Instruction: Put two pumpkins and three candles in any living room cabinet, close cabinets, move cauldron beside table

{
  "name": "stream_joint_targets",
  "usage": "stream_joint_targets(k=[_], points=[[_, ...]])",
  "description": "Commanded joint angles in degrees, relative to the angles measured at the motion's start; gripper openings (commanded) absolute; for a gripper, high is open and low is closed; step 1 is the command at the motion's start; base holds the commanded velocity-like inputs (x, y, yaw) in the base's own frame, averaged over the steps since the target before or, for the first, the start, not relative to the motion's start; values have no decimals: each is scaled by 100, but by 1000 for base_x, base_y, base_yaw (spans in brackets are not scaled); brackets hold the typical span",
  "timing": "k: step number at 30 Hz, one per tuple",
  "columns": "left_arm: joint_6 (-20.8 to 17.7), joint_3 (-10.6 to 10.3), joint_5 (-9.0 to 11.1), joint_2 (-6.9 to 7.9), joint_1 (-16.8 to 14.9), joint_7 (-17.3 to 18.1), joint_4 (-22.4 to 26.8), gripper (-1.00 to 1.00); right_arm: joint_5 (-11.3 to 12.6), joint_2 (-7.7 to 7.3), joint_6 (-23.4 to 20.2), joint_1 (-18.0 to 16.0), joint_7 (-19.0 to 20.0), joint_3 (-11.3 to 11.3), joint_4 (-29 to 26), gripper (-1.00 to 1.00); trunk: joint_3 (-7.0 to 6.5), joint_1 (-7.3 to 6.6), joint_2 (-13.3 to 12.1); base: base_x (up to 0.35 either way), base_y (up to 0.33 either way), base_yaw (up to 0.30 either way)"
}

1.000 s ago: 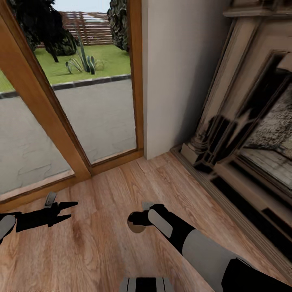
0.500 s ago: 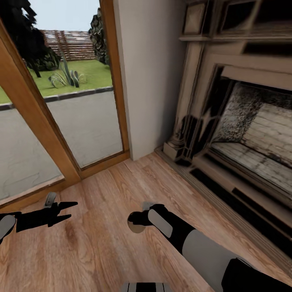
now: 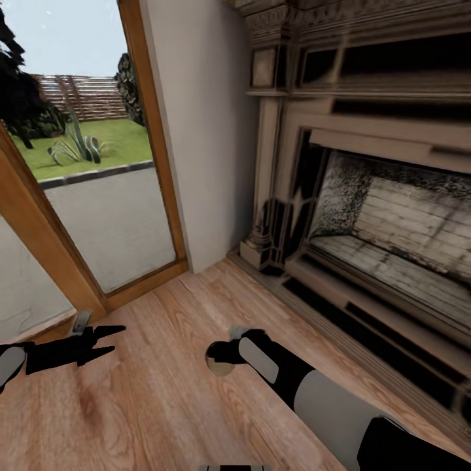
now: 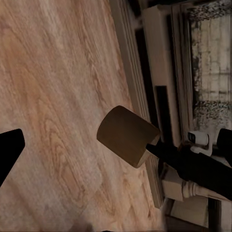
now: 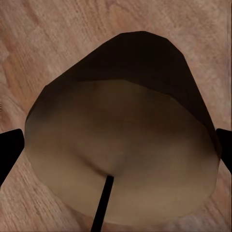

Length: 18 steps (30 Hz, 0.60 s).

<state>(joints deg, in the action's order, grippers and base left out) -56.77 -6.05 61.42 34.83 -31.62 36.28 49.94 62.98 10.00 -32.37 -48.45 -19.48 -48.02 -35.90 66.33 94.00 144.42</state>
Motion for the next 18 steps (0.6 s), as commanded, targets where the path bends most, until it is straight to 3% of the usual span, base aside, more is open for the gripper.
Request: stream_joint_targets(k=[1,6,18], points=[[-9,-14,-7,6,-2,28,-2,100,65,0,3,-7,-64,-23,-4,-100,-22,-3,1,-22,0,-212],[-8,-16,-7,6,-2,28,-2,100,65,0,2,-7,-64,-23,-4,-100,-140,-16,-6,-206,0,-73],[-10,-26,-7,0,-2,27,-2,100,65,0,-6,-7,-74,-26,-3,-100,-406,-47,-22,-335,0,-3]])
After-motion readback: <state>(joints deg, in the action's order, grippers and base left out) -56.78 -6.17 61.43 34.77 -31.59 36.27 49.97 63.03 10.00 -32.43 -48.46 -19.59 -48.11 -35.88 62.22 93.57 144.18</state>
